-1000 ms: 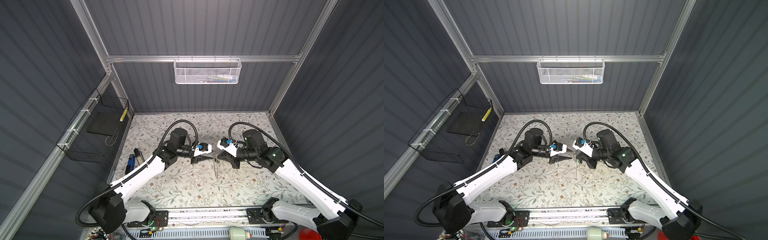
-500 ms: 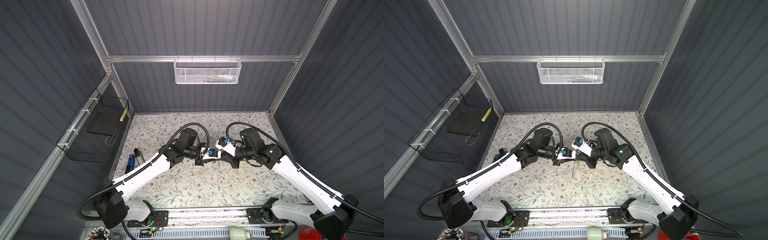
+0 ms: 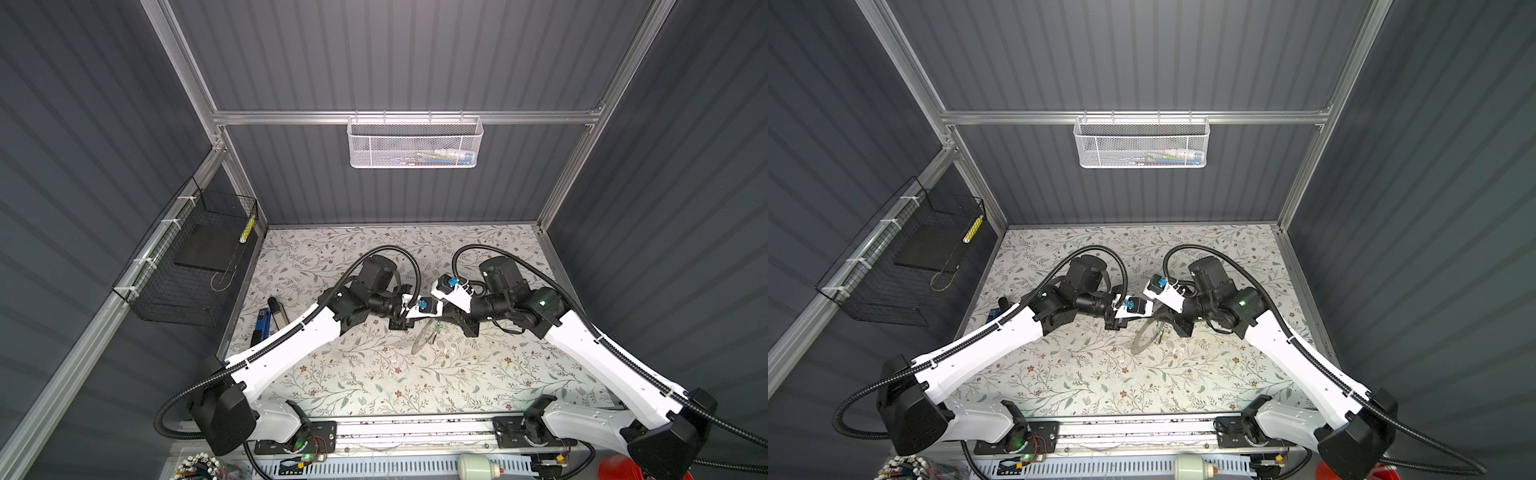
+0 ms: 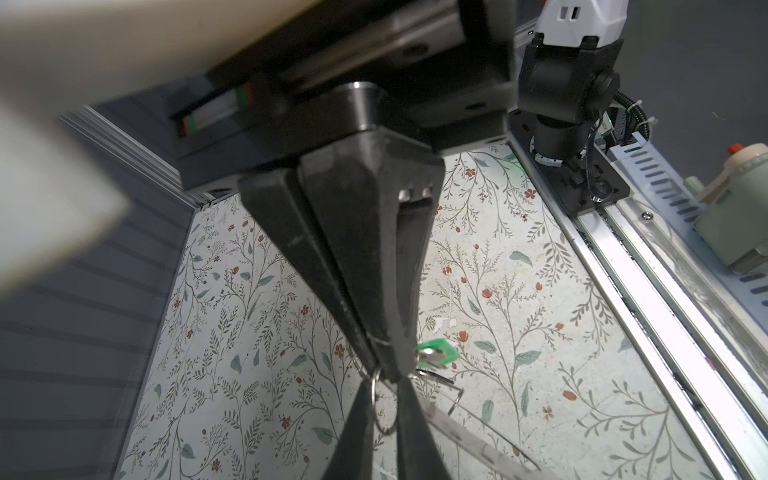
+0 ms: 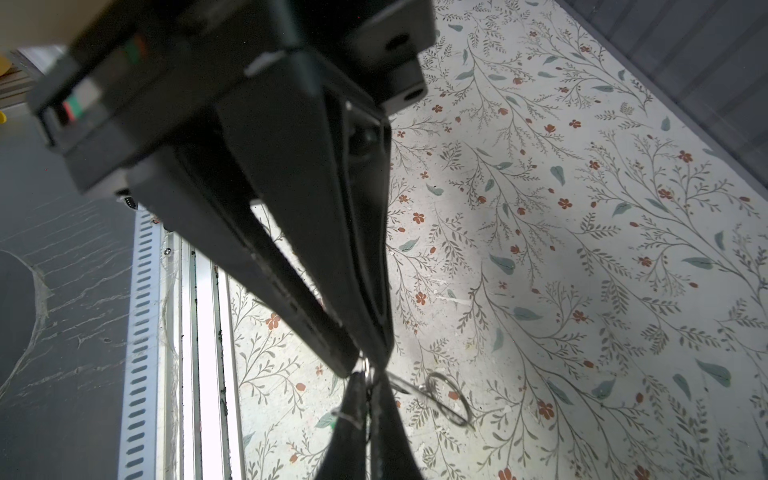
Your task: Put the keys on the keyring
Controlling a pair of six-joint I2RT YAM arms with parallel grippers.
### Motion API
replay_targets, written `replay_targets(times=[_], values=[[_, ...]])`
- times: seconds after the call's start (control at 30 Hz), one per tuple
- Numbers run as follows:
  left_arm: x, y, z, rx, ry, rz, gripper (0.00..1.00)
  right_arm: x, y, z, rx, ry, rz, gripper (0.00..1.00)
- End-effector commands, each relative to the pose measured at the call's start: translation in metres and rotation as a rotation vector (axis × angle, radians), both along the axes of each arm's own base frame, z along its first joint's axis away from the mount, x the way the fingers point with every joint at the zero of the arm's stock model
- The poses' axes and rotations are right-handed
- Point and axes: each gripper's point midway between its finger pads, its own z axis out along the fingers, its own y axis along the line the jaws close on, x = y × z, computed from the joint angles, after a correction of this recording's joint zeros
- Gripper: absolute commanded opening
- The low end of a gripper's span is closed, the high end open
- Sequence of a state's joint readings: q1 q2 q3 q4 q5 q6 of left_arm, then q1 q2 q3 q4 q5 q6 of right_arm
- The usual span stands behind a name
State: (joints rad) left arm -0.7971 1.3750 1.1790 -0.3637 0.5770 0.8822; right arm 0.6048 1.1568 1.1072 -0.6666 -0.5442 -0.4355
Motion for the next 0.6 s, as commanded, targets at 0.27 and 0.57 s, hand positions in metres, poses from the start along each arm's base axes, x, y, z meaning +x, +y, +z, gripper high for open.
replay_targets(times=[0.27, 0.57], values=[[-0.003, -0.009, 0.005, -0.018, 0.064, -0.026, 0.0, 0.004, 0.007, 0.018, 0.023, -0.065, 0.024, 0.0], [0.01, -0.009, 0.03, -0.166, 0.118, 0.059, 0.0, 0.014, -0.013, 0.012, 0.062, -0.055, -0.171, 0.35]])
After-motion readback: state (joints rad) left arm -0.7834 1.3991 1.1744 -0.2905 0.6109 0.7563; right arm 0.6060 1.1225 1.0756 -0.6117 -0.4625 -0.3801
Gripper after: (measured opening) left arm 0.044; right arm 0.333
